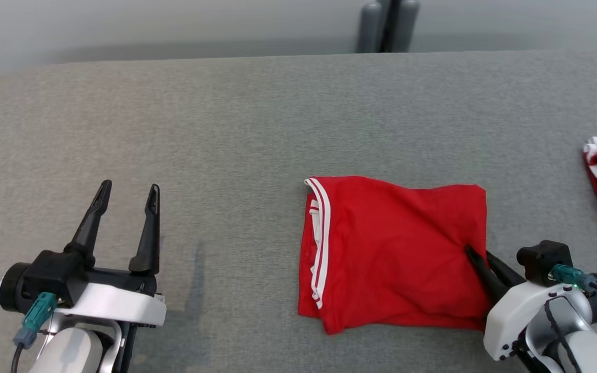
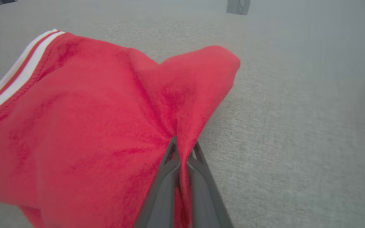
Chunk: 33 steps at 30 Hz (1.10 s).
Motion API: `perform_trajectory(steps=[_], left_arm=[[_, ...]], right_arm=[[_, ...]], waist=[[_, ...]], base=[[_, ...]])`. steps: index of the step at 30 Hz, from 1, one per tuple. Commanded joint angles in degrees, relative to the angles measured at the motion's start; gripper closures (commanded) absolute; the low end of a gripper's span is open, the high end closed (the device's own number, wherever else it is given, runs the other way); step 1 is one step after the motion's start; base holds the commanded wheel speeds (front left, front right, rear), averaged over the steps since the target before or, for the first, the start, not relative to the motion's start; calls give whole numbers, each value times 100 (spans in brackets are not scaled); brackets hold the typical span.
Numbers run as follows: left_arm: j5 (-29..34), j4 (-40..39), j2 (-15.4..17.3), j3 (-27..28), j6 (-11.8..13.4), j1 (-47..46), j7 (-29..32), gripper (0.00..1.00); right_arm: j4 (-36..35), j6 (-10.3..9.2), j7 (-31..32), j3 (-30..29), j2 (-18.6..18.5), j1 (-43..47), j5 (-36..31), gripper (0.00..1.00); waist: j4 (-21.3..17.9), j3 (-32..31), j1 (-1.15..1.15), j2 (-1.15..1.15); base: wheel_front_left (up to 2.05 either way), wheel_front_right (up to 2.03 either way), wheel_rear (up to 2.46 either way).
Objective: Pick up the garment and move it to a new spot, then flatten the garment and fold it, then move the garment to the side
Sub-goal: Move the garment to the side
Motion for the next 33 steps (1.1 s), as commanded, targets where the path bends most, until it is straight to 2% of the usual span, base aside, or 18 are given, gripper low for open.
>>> perform_trajectory(steps=[1, 8, 15, 23, 27, 33], left_arm=[[20, -34, 76, 35, 15, -25, -18, 0], [49, -184, 235, 62, -13, -222, 116, 0], [140, -341, 369, 20, -41, -481, 263, 0], [258, -544, 497, -42, -36, -681, 422, 0], [281, -629, 543, -81, -78, -807, 478, 0], [285, -620, 614, -91, -116, -875, 509, 0]], right_arm=[[-111, -3, -7, -38, -75, 49, -76, 100], [-530, -2, -78, -221, -278, -88, -174, 100], [-277, -2, -500, -268, -292, -967, -74, 100], [724, -2, -1273, -702, -640, -2157, 137, 100], [1352, -2, -1620, -1110, -1012, -2600, 114, 100], [2083, -2, -1870, -1376, -1327, -3067, 115, 100]], waist=[[-469, 126, 0, 0], [-1297, 386, 0, 0], [-1760, 751, 0, 0], [-1881, 1194, 0, 0], [-1812, 1408, 0, 0], [-1801, 1561, 0, 0]], base=[[0, 0, 0], [0, 0, 0], [0, 0, 0], [0, 0, 0], [0, 0, 0], [0, 0, 0]])
